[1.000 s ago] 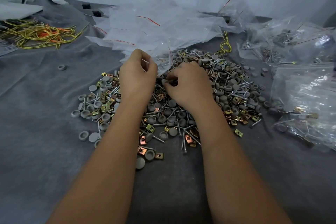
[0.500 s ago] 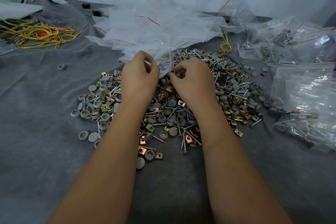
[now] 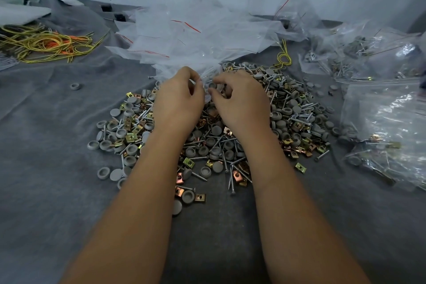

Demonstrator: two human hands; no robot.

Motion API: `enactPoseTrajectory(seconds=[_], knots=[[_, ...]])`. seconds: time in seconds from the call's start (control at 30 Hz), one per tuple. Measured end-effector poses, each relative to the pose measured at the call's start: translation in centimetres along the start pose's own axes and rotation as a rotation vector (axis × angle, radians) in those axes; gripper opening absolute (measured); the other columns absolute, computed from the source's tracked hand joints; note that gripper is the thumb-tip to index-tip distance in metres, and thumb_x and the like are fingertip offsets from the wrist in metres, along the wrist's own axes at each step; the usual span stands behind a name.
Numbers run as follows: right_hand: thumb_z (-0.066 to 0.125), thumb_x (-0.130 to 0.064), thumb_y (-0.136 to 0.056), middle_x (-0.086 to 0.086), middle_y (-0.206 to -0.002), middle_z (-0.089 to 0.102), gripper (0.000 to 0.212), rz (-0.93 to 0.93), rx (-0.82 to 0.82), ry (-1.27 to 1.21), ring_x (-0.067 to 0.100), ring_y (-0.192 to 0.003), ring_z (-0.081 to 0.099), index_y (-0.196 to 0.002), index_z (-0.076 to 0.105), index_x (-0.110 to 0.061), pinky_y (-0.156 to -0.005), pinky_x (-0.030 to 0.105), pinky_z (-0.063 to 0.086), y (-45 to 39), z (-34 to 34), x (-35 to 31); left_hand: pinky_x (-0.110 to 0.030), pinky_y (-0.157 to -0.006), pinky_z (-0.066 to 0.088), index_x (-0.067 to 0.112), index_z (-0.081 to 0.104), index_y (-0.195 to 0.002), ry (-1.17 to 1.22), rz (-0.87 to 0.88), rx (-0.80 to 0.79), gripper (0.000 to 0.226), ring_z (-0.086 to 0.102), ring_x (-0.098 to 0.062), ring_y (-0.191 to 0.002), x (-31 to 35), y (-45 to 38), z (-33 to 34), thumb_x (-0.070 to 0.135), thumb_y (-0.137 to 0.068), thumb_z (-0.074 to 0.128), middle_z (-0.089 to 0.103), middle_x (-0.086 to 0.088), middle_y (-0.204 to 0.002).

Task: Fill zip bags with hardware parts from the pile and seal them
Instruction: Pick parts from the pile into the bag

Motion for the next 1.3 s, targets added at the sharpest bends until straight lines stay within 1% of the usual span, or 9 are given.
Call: enactPoseTrajectory(seconds=[0.1, 0.3, 0.63, 0.77, 0.9, 1.0, 1.13, 1.2, 1.3], knots=[[0.064, -0.034, -0.089, -0.002, -0.099, 0.062, 0.022, -0.025, -0.017, 0.058, 0.019, -0.085, 0.059, -0.109, 0.071, -0.029, -0.065, 0.027, 0.041, 0.1, 0.4, -0.1, -0.036, -0.059, 0.048, 0.024, 0.057, -0.092, 0.019, 0.041, -0.018, 0.006, 0.055, -0.012, -0.062, 0.5, 0.1, 0.1, 0.026, -0.096, 0.053, 0.058, 0.008, -0.069], [0.062, -0.036, -0.090, 0.000, -0.097, 0.062, 0.024, -0.037, -0.017, 0.073, 0.021, -0.086, 0.059, -0.112, 0.071, -0.032, -0.063, 0.027, 0.037, 0.1, 0.6, -0.1, -0.044, -0.059, 0.049, 0.022, 0.057, -0.092, 0.042, 0.072, -0.003, 0.009, 0.055, -0.018, -0.062, 0.7, 0.2, 0.0, 0.028, -0.097, 0.051, 0.059, 0.004, -0.070], [0.055, -0.041, -0.094, -0.001, -0.095, 0.059, 0.024, -0.013, -0.075, 0.093, 0.021, -0.086, 0.058, -0.111, 0.070, -0.034, -0.062, 0.028, 0.034, 0.1, 0.7, 0.0, -0.030, -0.050, 0.037, 0.029, 0.052, -0.088, 0.026, 0.071, 0.064, 0.007, 0.051, -0.003, -0.056, 0.9, 0.4, -0.3, 0.029, -0.095, 0.052, 0.053, 0.010, -0.060], [0.058, -0.027, -0.094, -0.003, -0.100, 0.067, 0.021, -0.022, 0.087, -0.109, 0.013, -0.086, 0.060, -0.111, 0.071, -0.024, -0.067, 0.027, 0.045, 0.1, -0.6, -0.3, -0.025, -0.050, 0.028, 0.027, 0.052, -0.090, 0.023, -0.052, 0.171, 0.006, 0.048, 0.001, -0.055, -0.2, 0.3, -1.4, 0.029, -0.095, 0.051, 0.051, 0.014, -0.062], [0.053, -0.016, -0.095, -0.007, -0.090, 0.062, 0.022, 0.064, 0.218, -0.212, 0.007, -0.070, 0.050, -0.114, 0.063, -0.021, -0.059, 0.026, 0.037, 0.1, -1.7, 0.5, -0.025, -0.051, 0.032, 0.019, 0.058, -0.095, 0.056, -0.115, 0.222, 0.011, 0.048, -0.002, -0.056, -0.7, 0.2, -1.9, 0.027, -0.095, 0.051, 0.052, 0.011, -0.062], [0.053, -0.014, -0.094, -0.005, -0.097, 0.062, 0.018, 0.125, 0.144, -0.120, 0.010, -0.073, 0.051, -0.105, 0.065, -0.021, -0.062, 0.028, 0.039, -0.1, -1.2, 1.2, -0.023, -0.052, 0.034, 0.018, 0.059, -0.096, 0.074, -0.128, 0.236, 0.012, 0.048, -0.004, -0.054, -0.7, 0.2, -2.0, 0.026, -0.095, 0.051, 0.052, 0.010, -0.060], [0.055, -0.016, -0.092, 0.000, -0.106, 0.062, 0.021, 0.108, -0.089, 0.074, 0.019, -0.094, 0.057, -0.103, 0.071, -0.021, -0.078, 0.034, 0.050, -0.3, 0.3, 1.3, -0.025, -0.052, 0.035, 0.019, 0.058, -0.094, 0.082, -0.120, 0.210, 0.010, 0.048, -0.005, -0.054, -0.7, 0.2, -1.8, 0.026, -0.094, 0.051, 0.052, 0.009, -0.060], [0.055, -0.020, -0.090, 0.004, -0.106, 0.063, 0.024, 0.063, -0.187, 0.184, 0.025, -0.100, 0.057, -0.106, 0.073, -0.022, -0.085, 0.038, 0.049, -0.2, 0.9, 1.1, -0.026, -0.052, 0.035, 0.020, 0.057, -0.093, 0.084, -0.122, 0.205, 0.009, 0.048, -0.005, -0.054, -0.8, 0.2, -1.7, 0.026, -0.094, 0.051, 0.053, 0.009, -0.060], [0.055, -0.028, -0.089, 0.004, -0.100, 0.064, 0.025, 0.004, -0.248, 0.287, 0.027, -0.099, 0.056, -0.105, 0.074, -0.023, -0.083, 0.036, 0.048, 0.0, 1.3, 0.7, -0.024, -0.052, 0.034, 0.021, 0.057, -0.092, 0.088, -0.128, 0.199, 0.008, 0.047, -0.004, -0.052, -0.8, 0.2, -1.6, 0.027, -0.094, 0.052, 0.052, 0.009, -0.059]])
Point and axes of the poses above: each hand's wrist, its own y-axis away from the middle knuckle, its own z-axis out of the palm, x = y × z, the point moved 6 cm from there along -y, towards the middle knuckle
